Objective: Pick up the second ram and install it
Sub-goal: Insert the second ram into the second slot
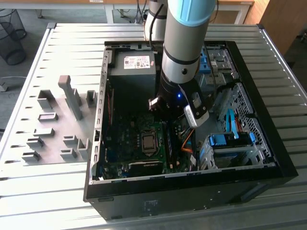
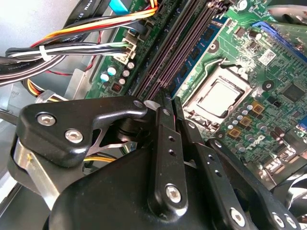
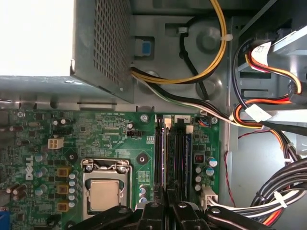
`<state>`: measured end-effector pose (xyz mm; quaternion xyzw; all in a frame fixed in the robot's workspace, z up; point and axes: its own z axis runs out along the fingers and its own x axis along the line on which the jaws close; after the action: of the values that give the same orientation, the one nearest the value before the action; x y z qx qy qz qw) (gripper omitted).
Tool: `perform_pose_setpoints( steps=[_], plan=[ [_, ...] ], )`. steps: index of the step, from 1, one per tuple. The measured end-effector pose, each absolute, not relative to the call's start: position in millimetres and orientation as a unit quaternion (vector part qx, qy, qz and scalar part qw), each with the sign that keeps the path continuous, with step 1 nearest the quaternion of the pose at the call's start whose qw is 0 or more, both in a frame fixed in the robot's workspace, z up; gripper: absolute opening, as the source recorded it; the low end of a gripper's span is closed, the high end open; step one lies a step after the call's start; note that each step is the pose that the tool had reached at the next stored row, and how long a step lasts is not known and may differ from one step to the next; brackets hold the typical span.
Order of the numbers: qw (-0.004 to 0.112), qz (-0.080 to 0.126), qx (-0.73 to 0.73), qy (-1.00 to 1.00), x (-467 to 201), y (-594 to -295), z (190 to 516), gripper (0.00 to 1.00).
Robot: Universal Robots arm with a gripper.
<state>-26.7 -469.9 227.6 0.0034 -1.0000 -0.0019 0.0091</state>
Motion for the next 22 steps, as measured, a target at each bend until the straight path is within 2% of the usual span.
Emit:
perform_pose_setpoints(
  steps=[22],
  plan=[
    [0.01,-0.003,-0.009,-1.0,-25.3,-479.6,222.3,0.14]
  ],
)
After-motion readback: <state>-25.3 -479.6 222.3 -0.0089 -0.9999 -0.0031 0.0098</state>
